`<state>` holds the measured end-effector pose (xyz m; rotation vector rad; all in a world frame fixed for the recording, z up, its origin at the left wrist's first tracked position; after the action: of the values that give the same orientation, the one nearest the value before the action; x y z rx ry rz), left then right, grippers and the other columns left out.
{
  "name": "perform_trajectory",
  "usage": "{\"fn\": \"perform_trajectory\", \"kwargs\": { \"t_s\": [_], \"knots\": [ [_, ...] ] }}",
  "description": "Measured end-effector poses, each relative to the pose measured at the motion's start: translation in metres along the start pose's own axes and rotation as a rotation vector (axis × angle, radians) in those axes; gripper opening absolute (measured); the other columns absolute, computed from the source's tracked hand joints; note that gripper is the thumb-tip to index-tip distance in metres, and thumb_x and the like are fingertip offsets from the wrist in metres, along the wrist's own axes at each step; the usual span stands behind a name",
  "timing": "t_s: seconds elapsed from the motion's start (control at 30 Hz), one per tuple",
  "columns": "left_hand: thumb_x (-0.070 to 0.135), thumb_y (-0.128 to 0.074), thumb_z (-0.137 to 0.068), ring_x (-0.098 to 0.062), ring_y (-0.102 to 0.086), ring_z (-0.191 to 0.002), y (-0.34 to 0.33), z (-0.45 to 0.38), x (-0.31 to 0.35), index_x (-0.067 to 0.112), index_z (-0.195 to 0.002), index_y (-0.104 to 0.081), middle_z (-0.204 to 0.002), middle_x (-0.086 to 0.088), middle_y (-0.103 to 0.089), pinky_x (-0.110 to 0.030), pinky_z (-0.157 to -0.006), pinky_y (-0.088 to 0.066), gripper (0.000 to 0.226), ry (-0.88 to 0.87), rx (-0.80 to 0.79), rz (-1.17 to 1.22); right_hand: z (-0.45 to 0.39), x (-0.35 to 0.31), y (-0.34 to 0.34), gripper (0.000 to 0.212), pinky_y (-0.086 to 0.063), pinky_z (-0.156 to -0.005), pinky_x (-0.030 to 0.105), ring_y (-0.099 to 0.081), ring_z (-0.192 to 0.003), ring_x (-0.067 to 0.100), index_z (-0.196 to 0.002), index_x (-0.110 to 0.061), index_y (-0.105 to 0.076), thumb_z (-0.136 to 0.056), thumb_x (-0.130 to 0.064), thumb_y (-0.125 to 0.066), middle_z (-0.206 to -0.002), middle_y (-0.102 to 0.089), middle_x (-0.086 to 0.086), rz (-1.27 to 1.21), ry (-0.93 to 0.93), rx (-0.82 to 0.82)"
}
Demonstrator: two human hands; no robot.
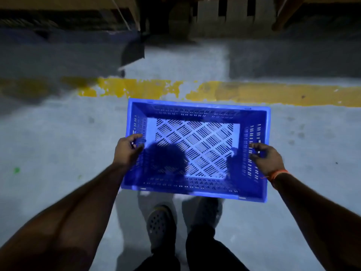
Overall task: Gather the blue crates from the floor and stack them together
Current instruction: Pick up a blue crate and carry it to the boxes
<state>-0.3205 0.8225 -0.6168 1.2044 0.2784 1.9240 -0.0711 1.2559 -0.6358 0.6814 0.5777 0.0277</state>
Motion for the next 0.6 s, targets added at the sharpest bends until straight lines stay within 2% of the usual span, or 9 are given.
{"fn": "perform_trajectory", "kwargs": {
  "t_s": [0.13, 0.27, 0.37, 0.47, 0.53, 0.6],
  "knots": [
    [0.069, -0.062, -0.066, -0.016, -0.056, -0.065, -0.024, -0.018, -0.029, 0.036, -0.108, -0.062, -0.080, -0.024, -0.067, -0.034, -0.061, -0.046, 0.054, -0.001, -0.043, -0.061, -0.013, 0.024, -0.021, 0.032, -0.052, -0.095, 0.039, -0.067, -0.093, 0.024, -0.110, -0.024, -0.071, -0.082, -0.007, -0.068, -0.101, -0.069, 0.002, -0.024, -0.028, -0.020],
    [0.082, -0.065, -0.064, -0.020, -0.061, -0.063, -0.040, -0.027, -0.061, 0.031, -0.119, -0.063, -0.083, -0.027, -0.068, -0.045, -0.062, -0.052, 0.075, -0.004, -0.065, -0.062, -0.018, 0.042, -0.033, 0.035, -0.054, -0.091, 0.044, -0.068, -0.089, 0.029, -0.113, -0.020, -0.070, -0.082, -0.005, -0.070, -0.099, -0.069, 0.005, -0.028, 0.005, -0.037],
    [0.067, -0.072, -0.070, -0.038, -0.070, -0.077, -0.047, -0.032, -0.082, 0.024, -0.124, -0.063, -0.090, -0.024, -0.070, -0.054, -0.070, -0.057, 0.069, 0.023, -0.056, -0.117, -0.022, 0.046, -0.034, 0.038, -0.055, -0.086, 0.040, -0.063, -0.079, 0.024, -0.115, -0.021, -0.071, -0.080, -0.007, -0.072, -0.092, -0.066, 0.006, -0.006, 0.056, -0.026],
    [0.051, -0.071, -0.072, -0.039, -0.069, -0.088, -0.047, -0.025, -0.067, 0.014, -0.125, -0.066, -0.103, -0.023, -0.069, -0.047, -0.083, -0.058, 0.065, 0.050, -0.051, -0.182, -0.021, 0.043, -0.036, 0.040, -0.051, -0.083, 0.033, -0.065, -0.085, 0.027, -0.120, -0.011, -0.068, -0.081, -0.002, -0.073, -0.099, -0.066, 0.009, 0.008, 0.054, -0.091],
    [0.046, -0.071, -0.075, -0.039, -0.063, -0.108, -0.044, -0.015, -0.050, 0.013, -0.126, -0.065, -0.126, -0.023, -0.056, -0.039, -0.098, -0.050, 0.061, 0.084, -0.024, -0.292, -0.018, 0.040, -0.032, 0.045, -0.053, -0.094, 0.042, -0.066, -0.097, 0.034, -0.121, -0.019, -0.067, -0.077, -0.015, -0.077, -0.116, -0.061, 0.015, 0.037, 0.071, -0.070],
    [0.033, -0.074, -0.082, -0.035, -0.051, -0.127, -0.036, 0.003, -0.027, 0.015, -0.129, -0.062, -0.147, -0.021, -0.035, -0.033, -0.109, -0.039, 0.051, 0.115, 0.013, -0.374, -0.005, 0.034, -0.023, 0.051, -0.043, -0.109, 0.047, -0.055, -0.118, 0.039, -0.124, -0.025, -0.066, -0.075, -0.023, -0.078, -0.136, -0.043, 0.019, 0.121, 0.065, -0.027]
  ]
}}
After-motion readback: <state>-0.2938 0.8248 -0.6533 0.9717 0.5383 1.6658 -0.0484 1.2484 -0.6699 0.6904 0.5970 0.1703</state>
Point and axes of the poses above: each hand's wrist, its own z-axis away from the middle knuckle, its own y-axis out of the back of the hand, x = y × z, the point moved 9 cm from there along -z, towards the middle knuckle
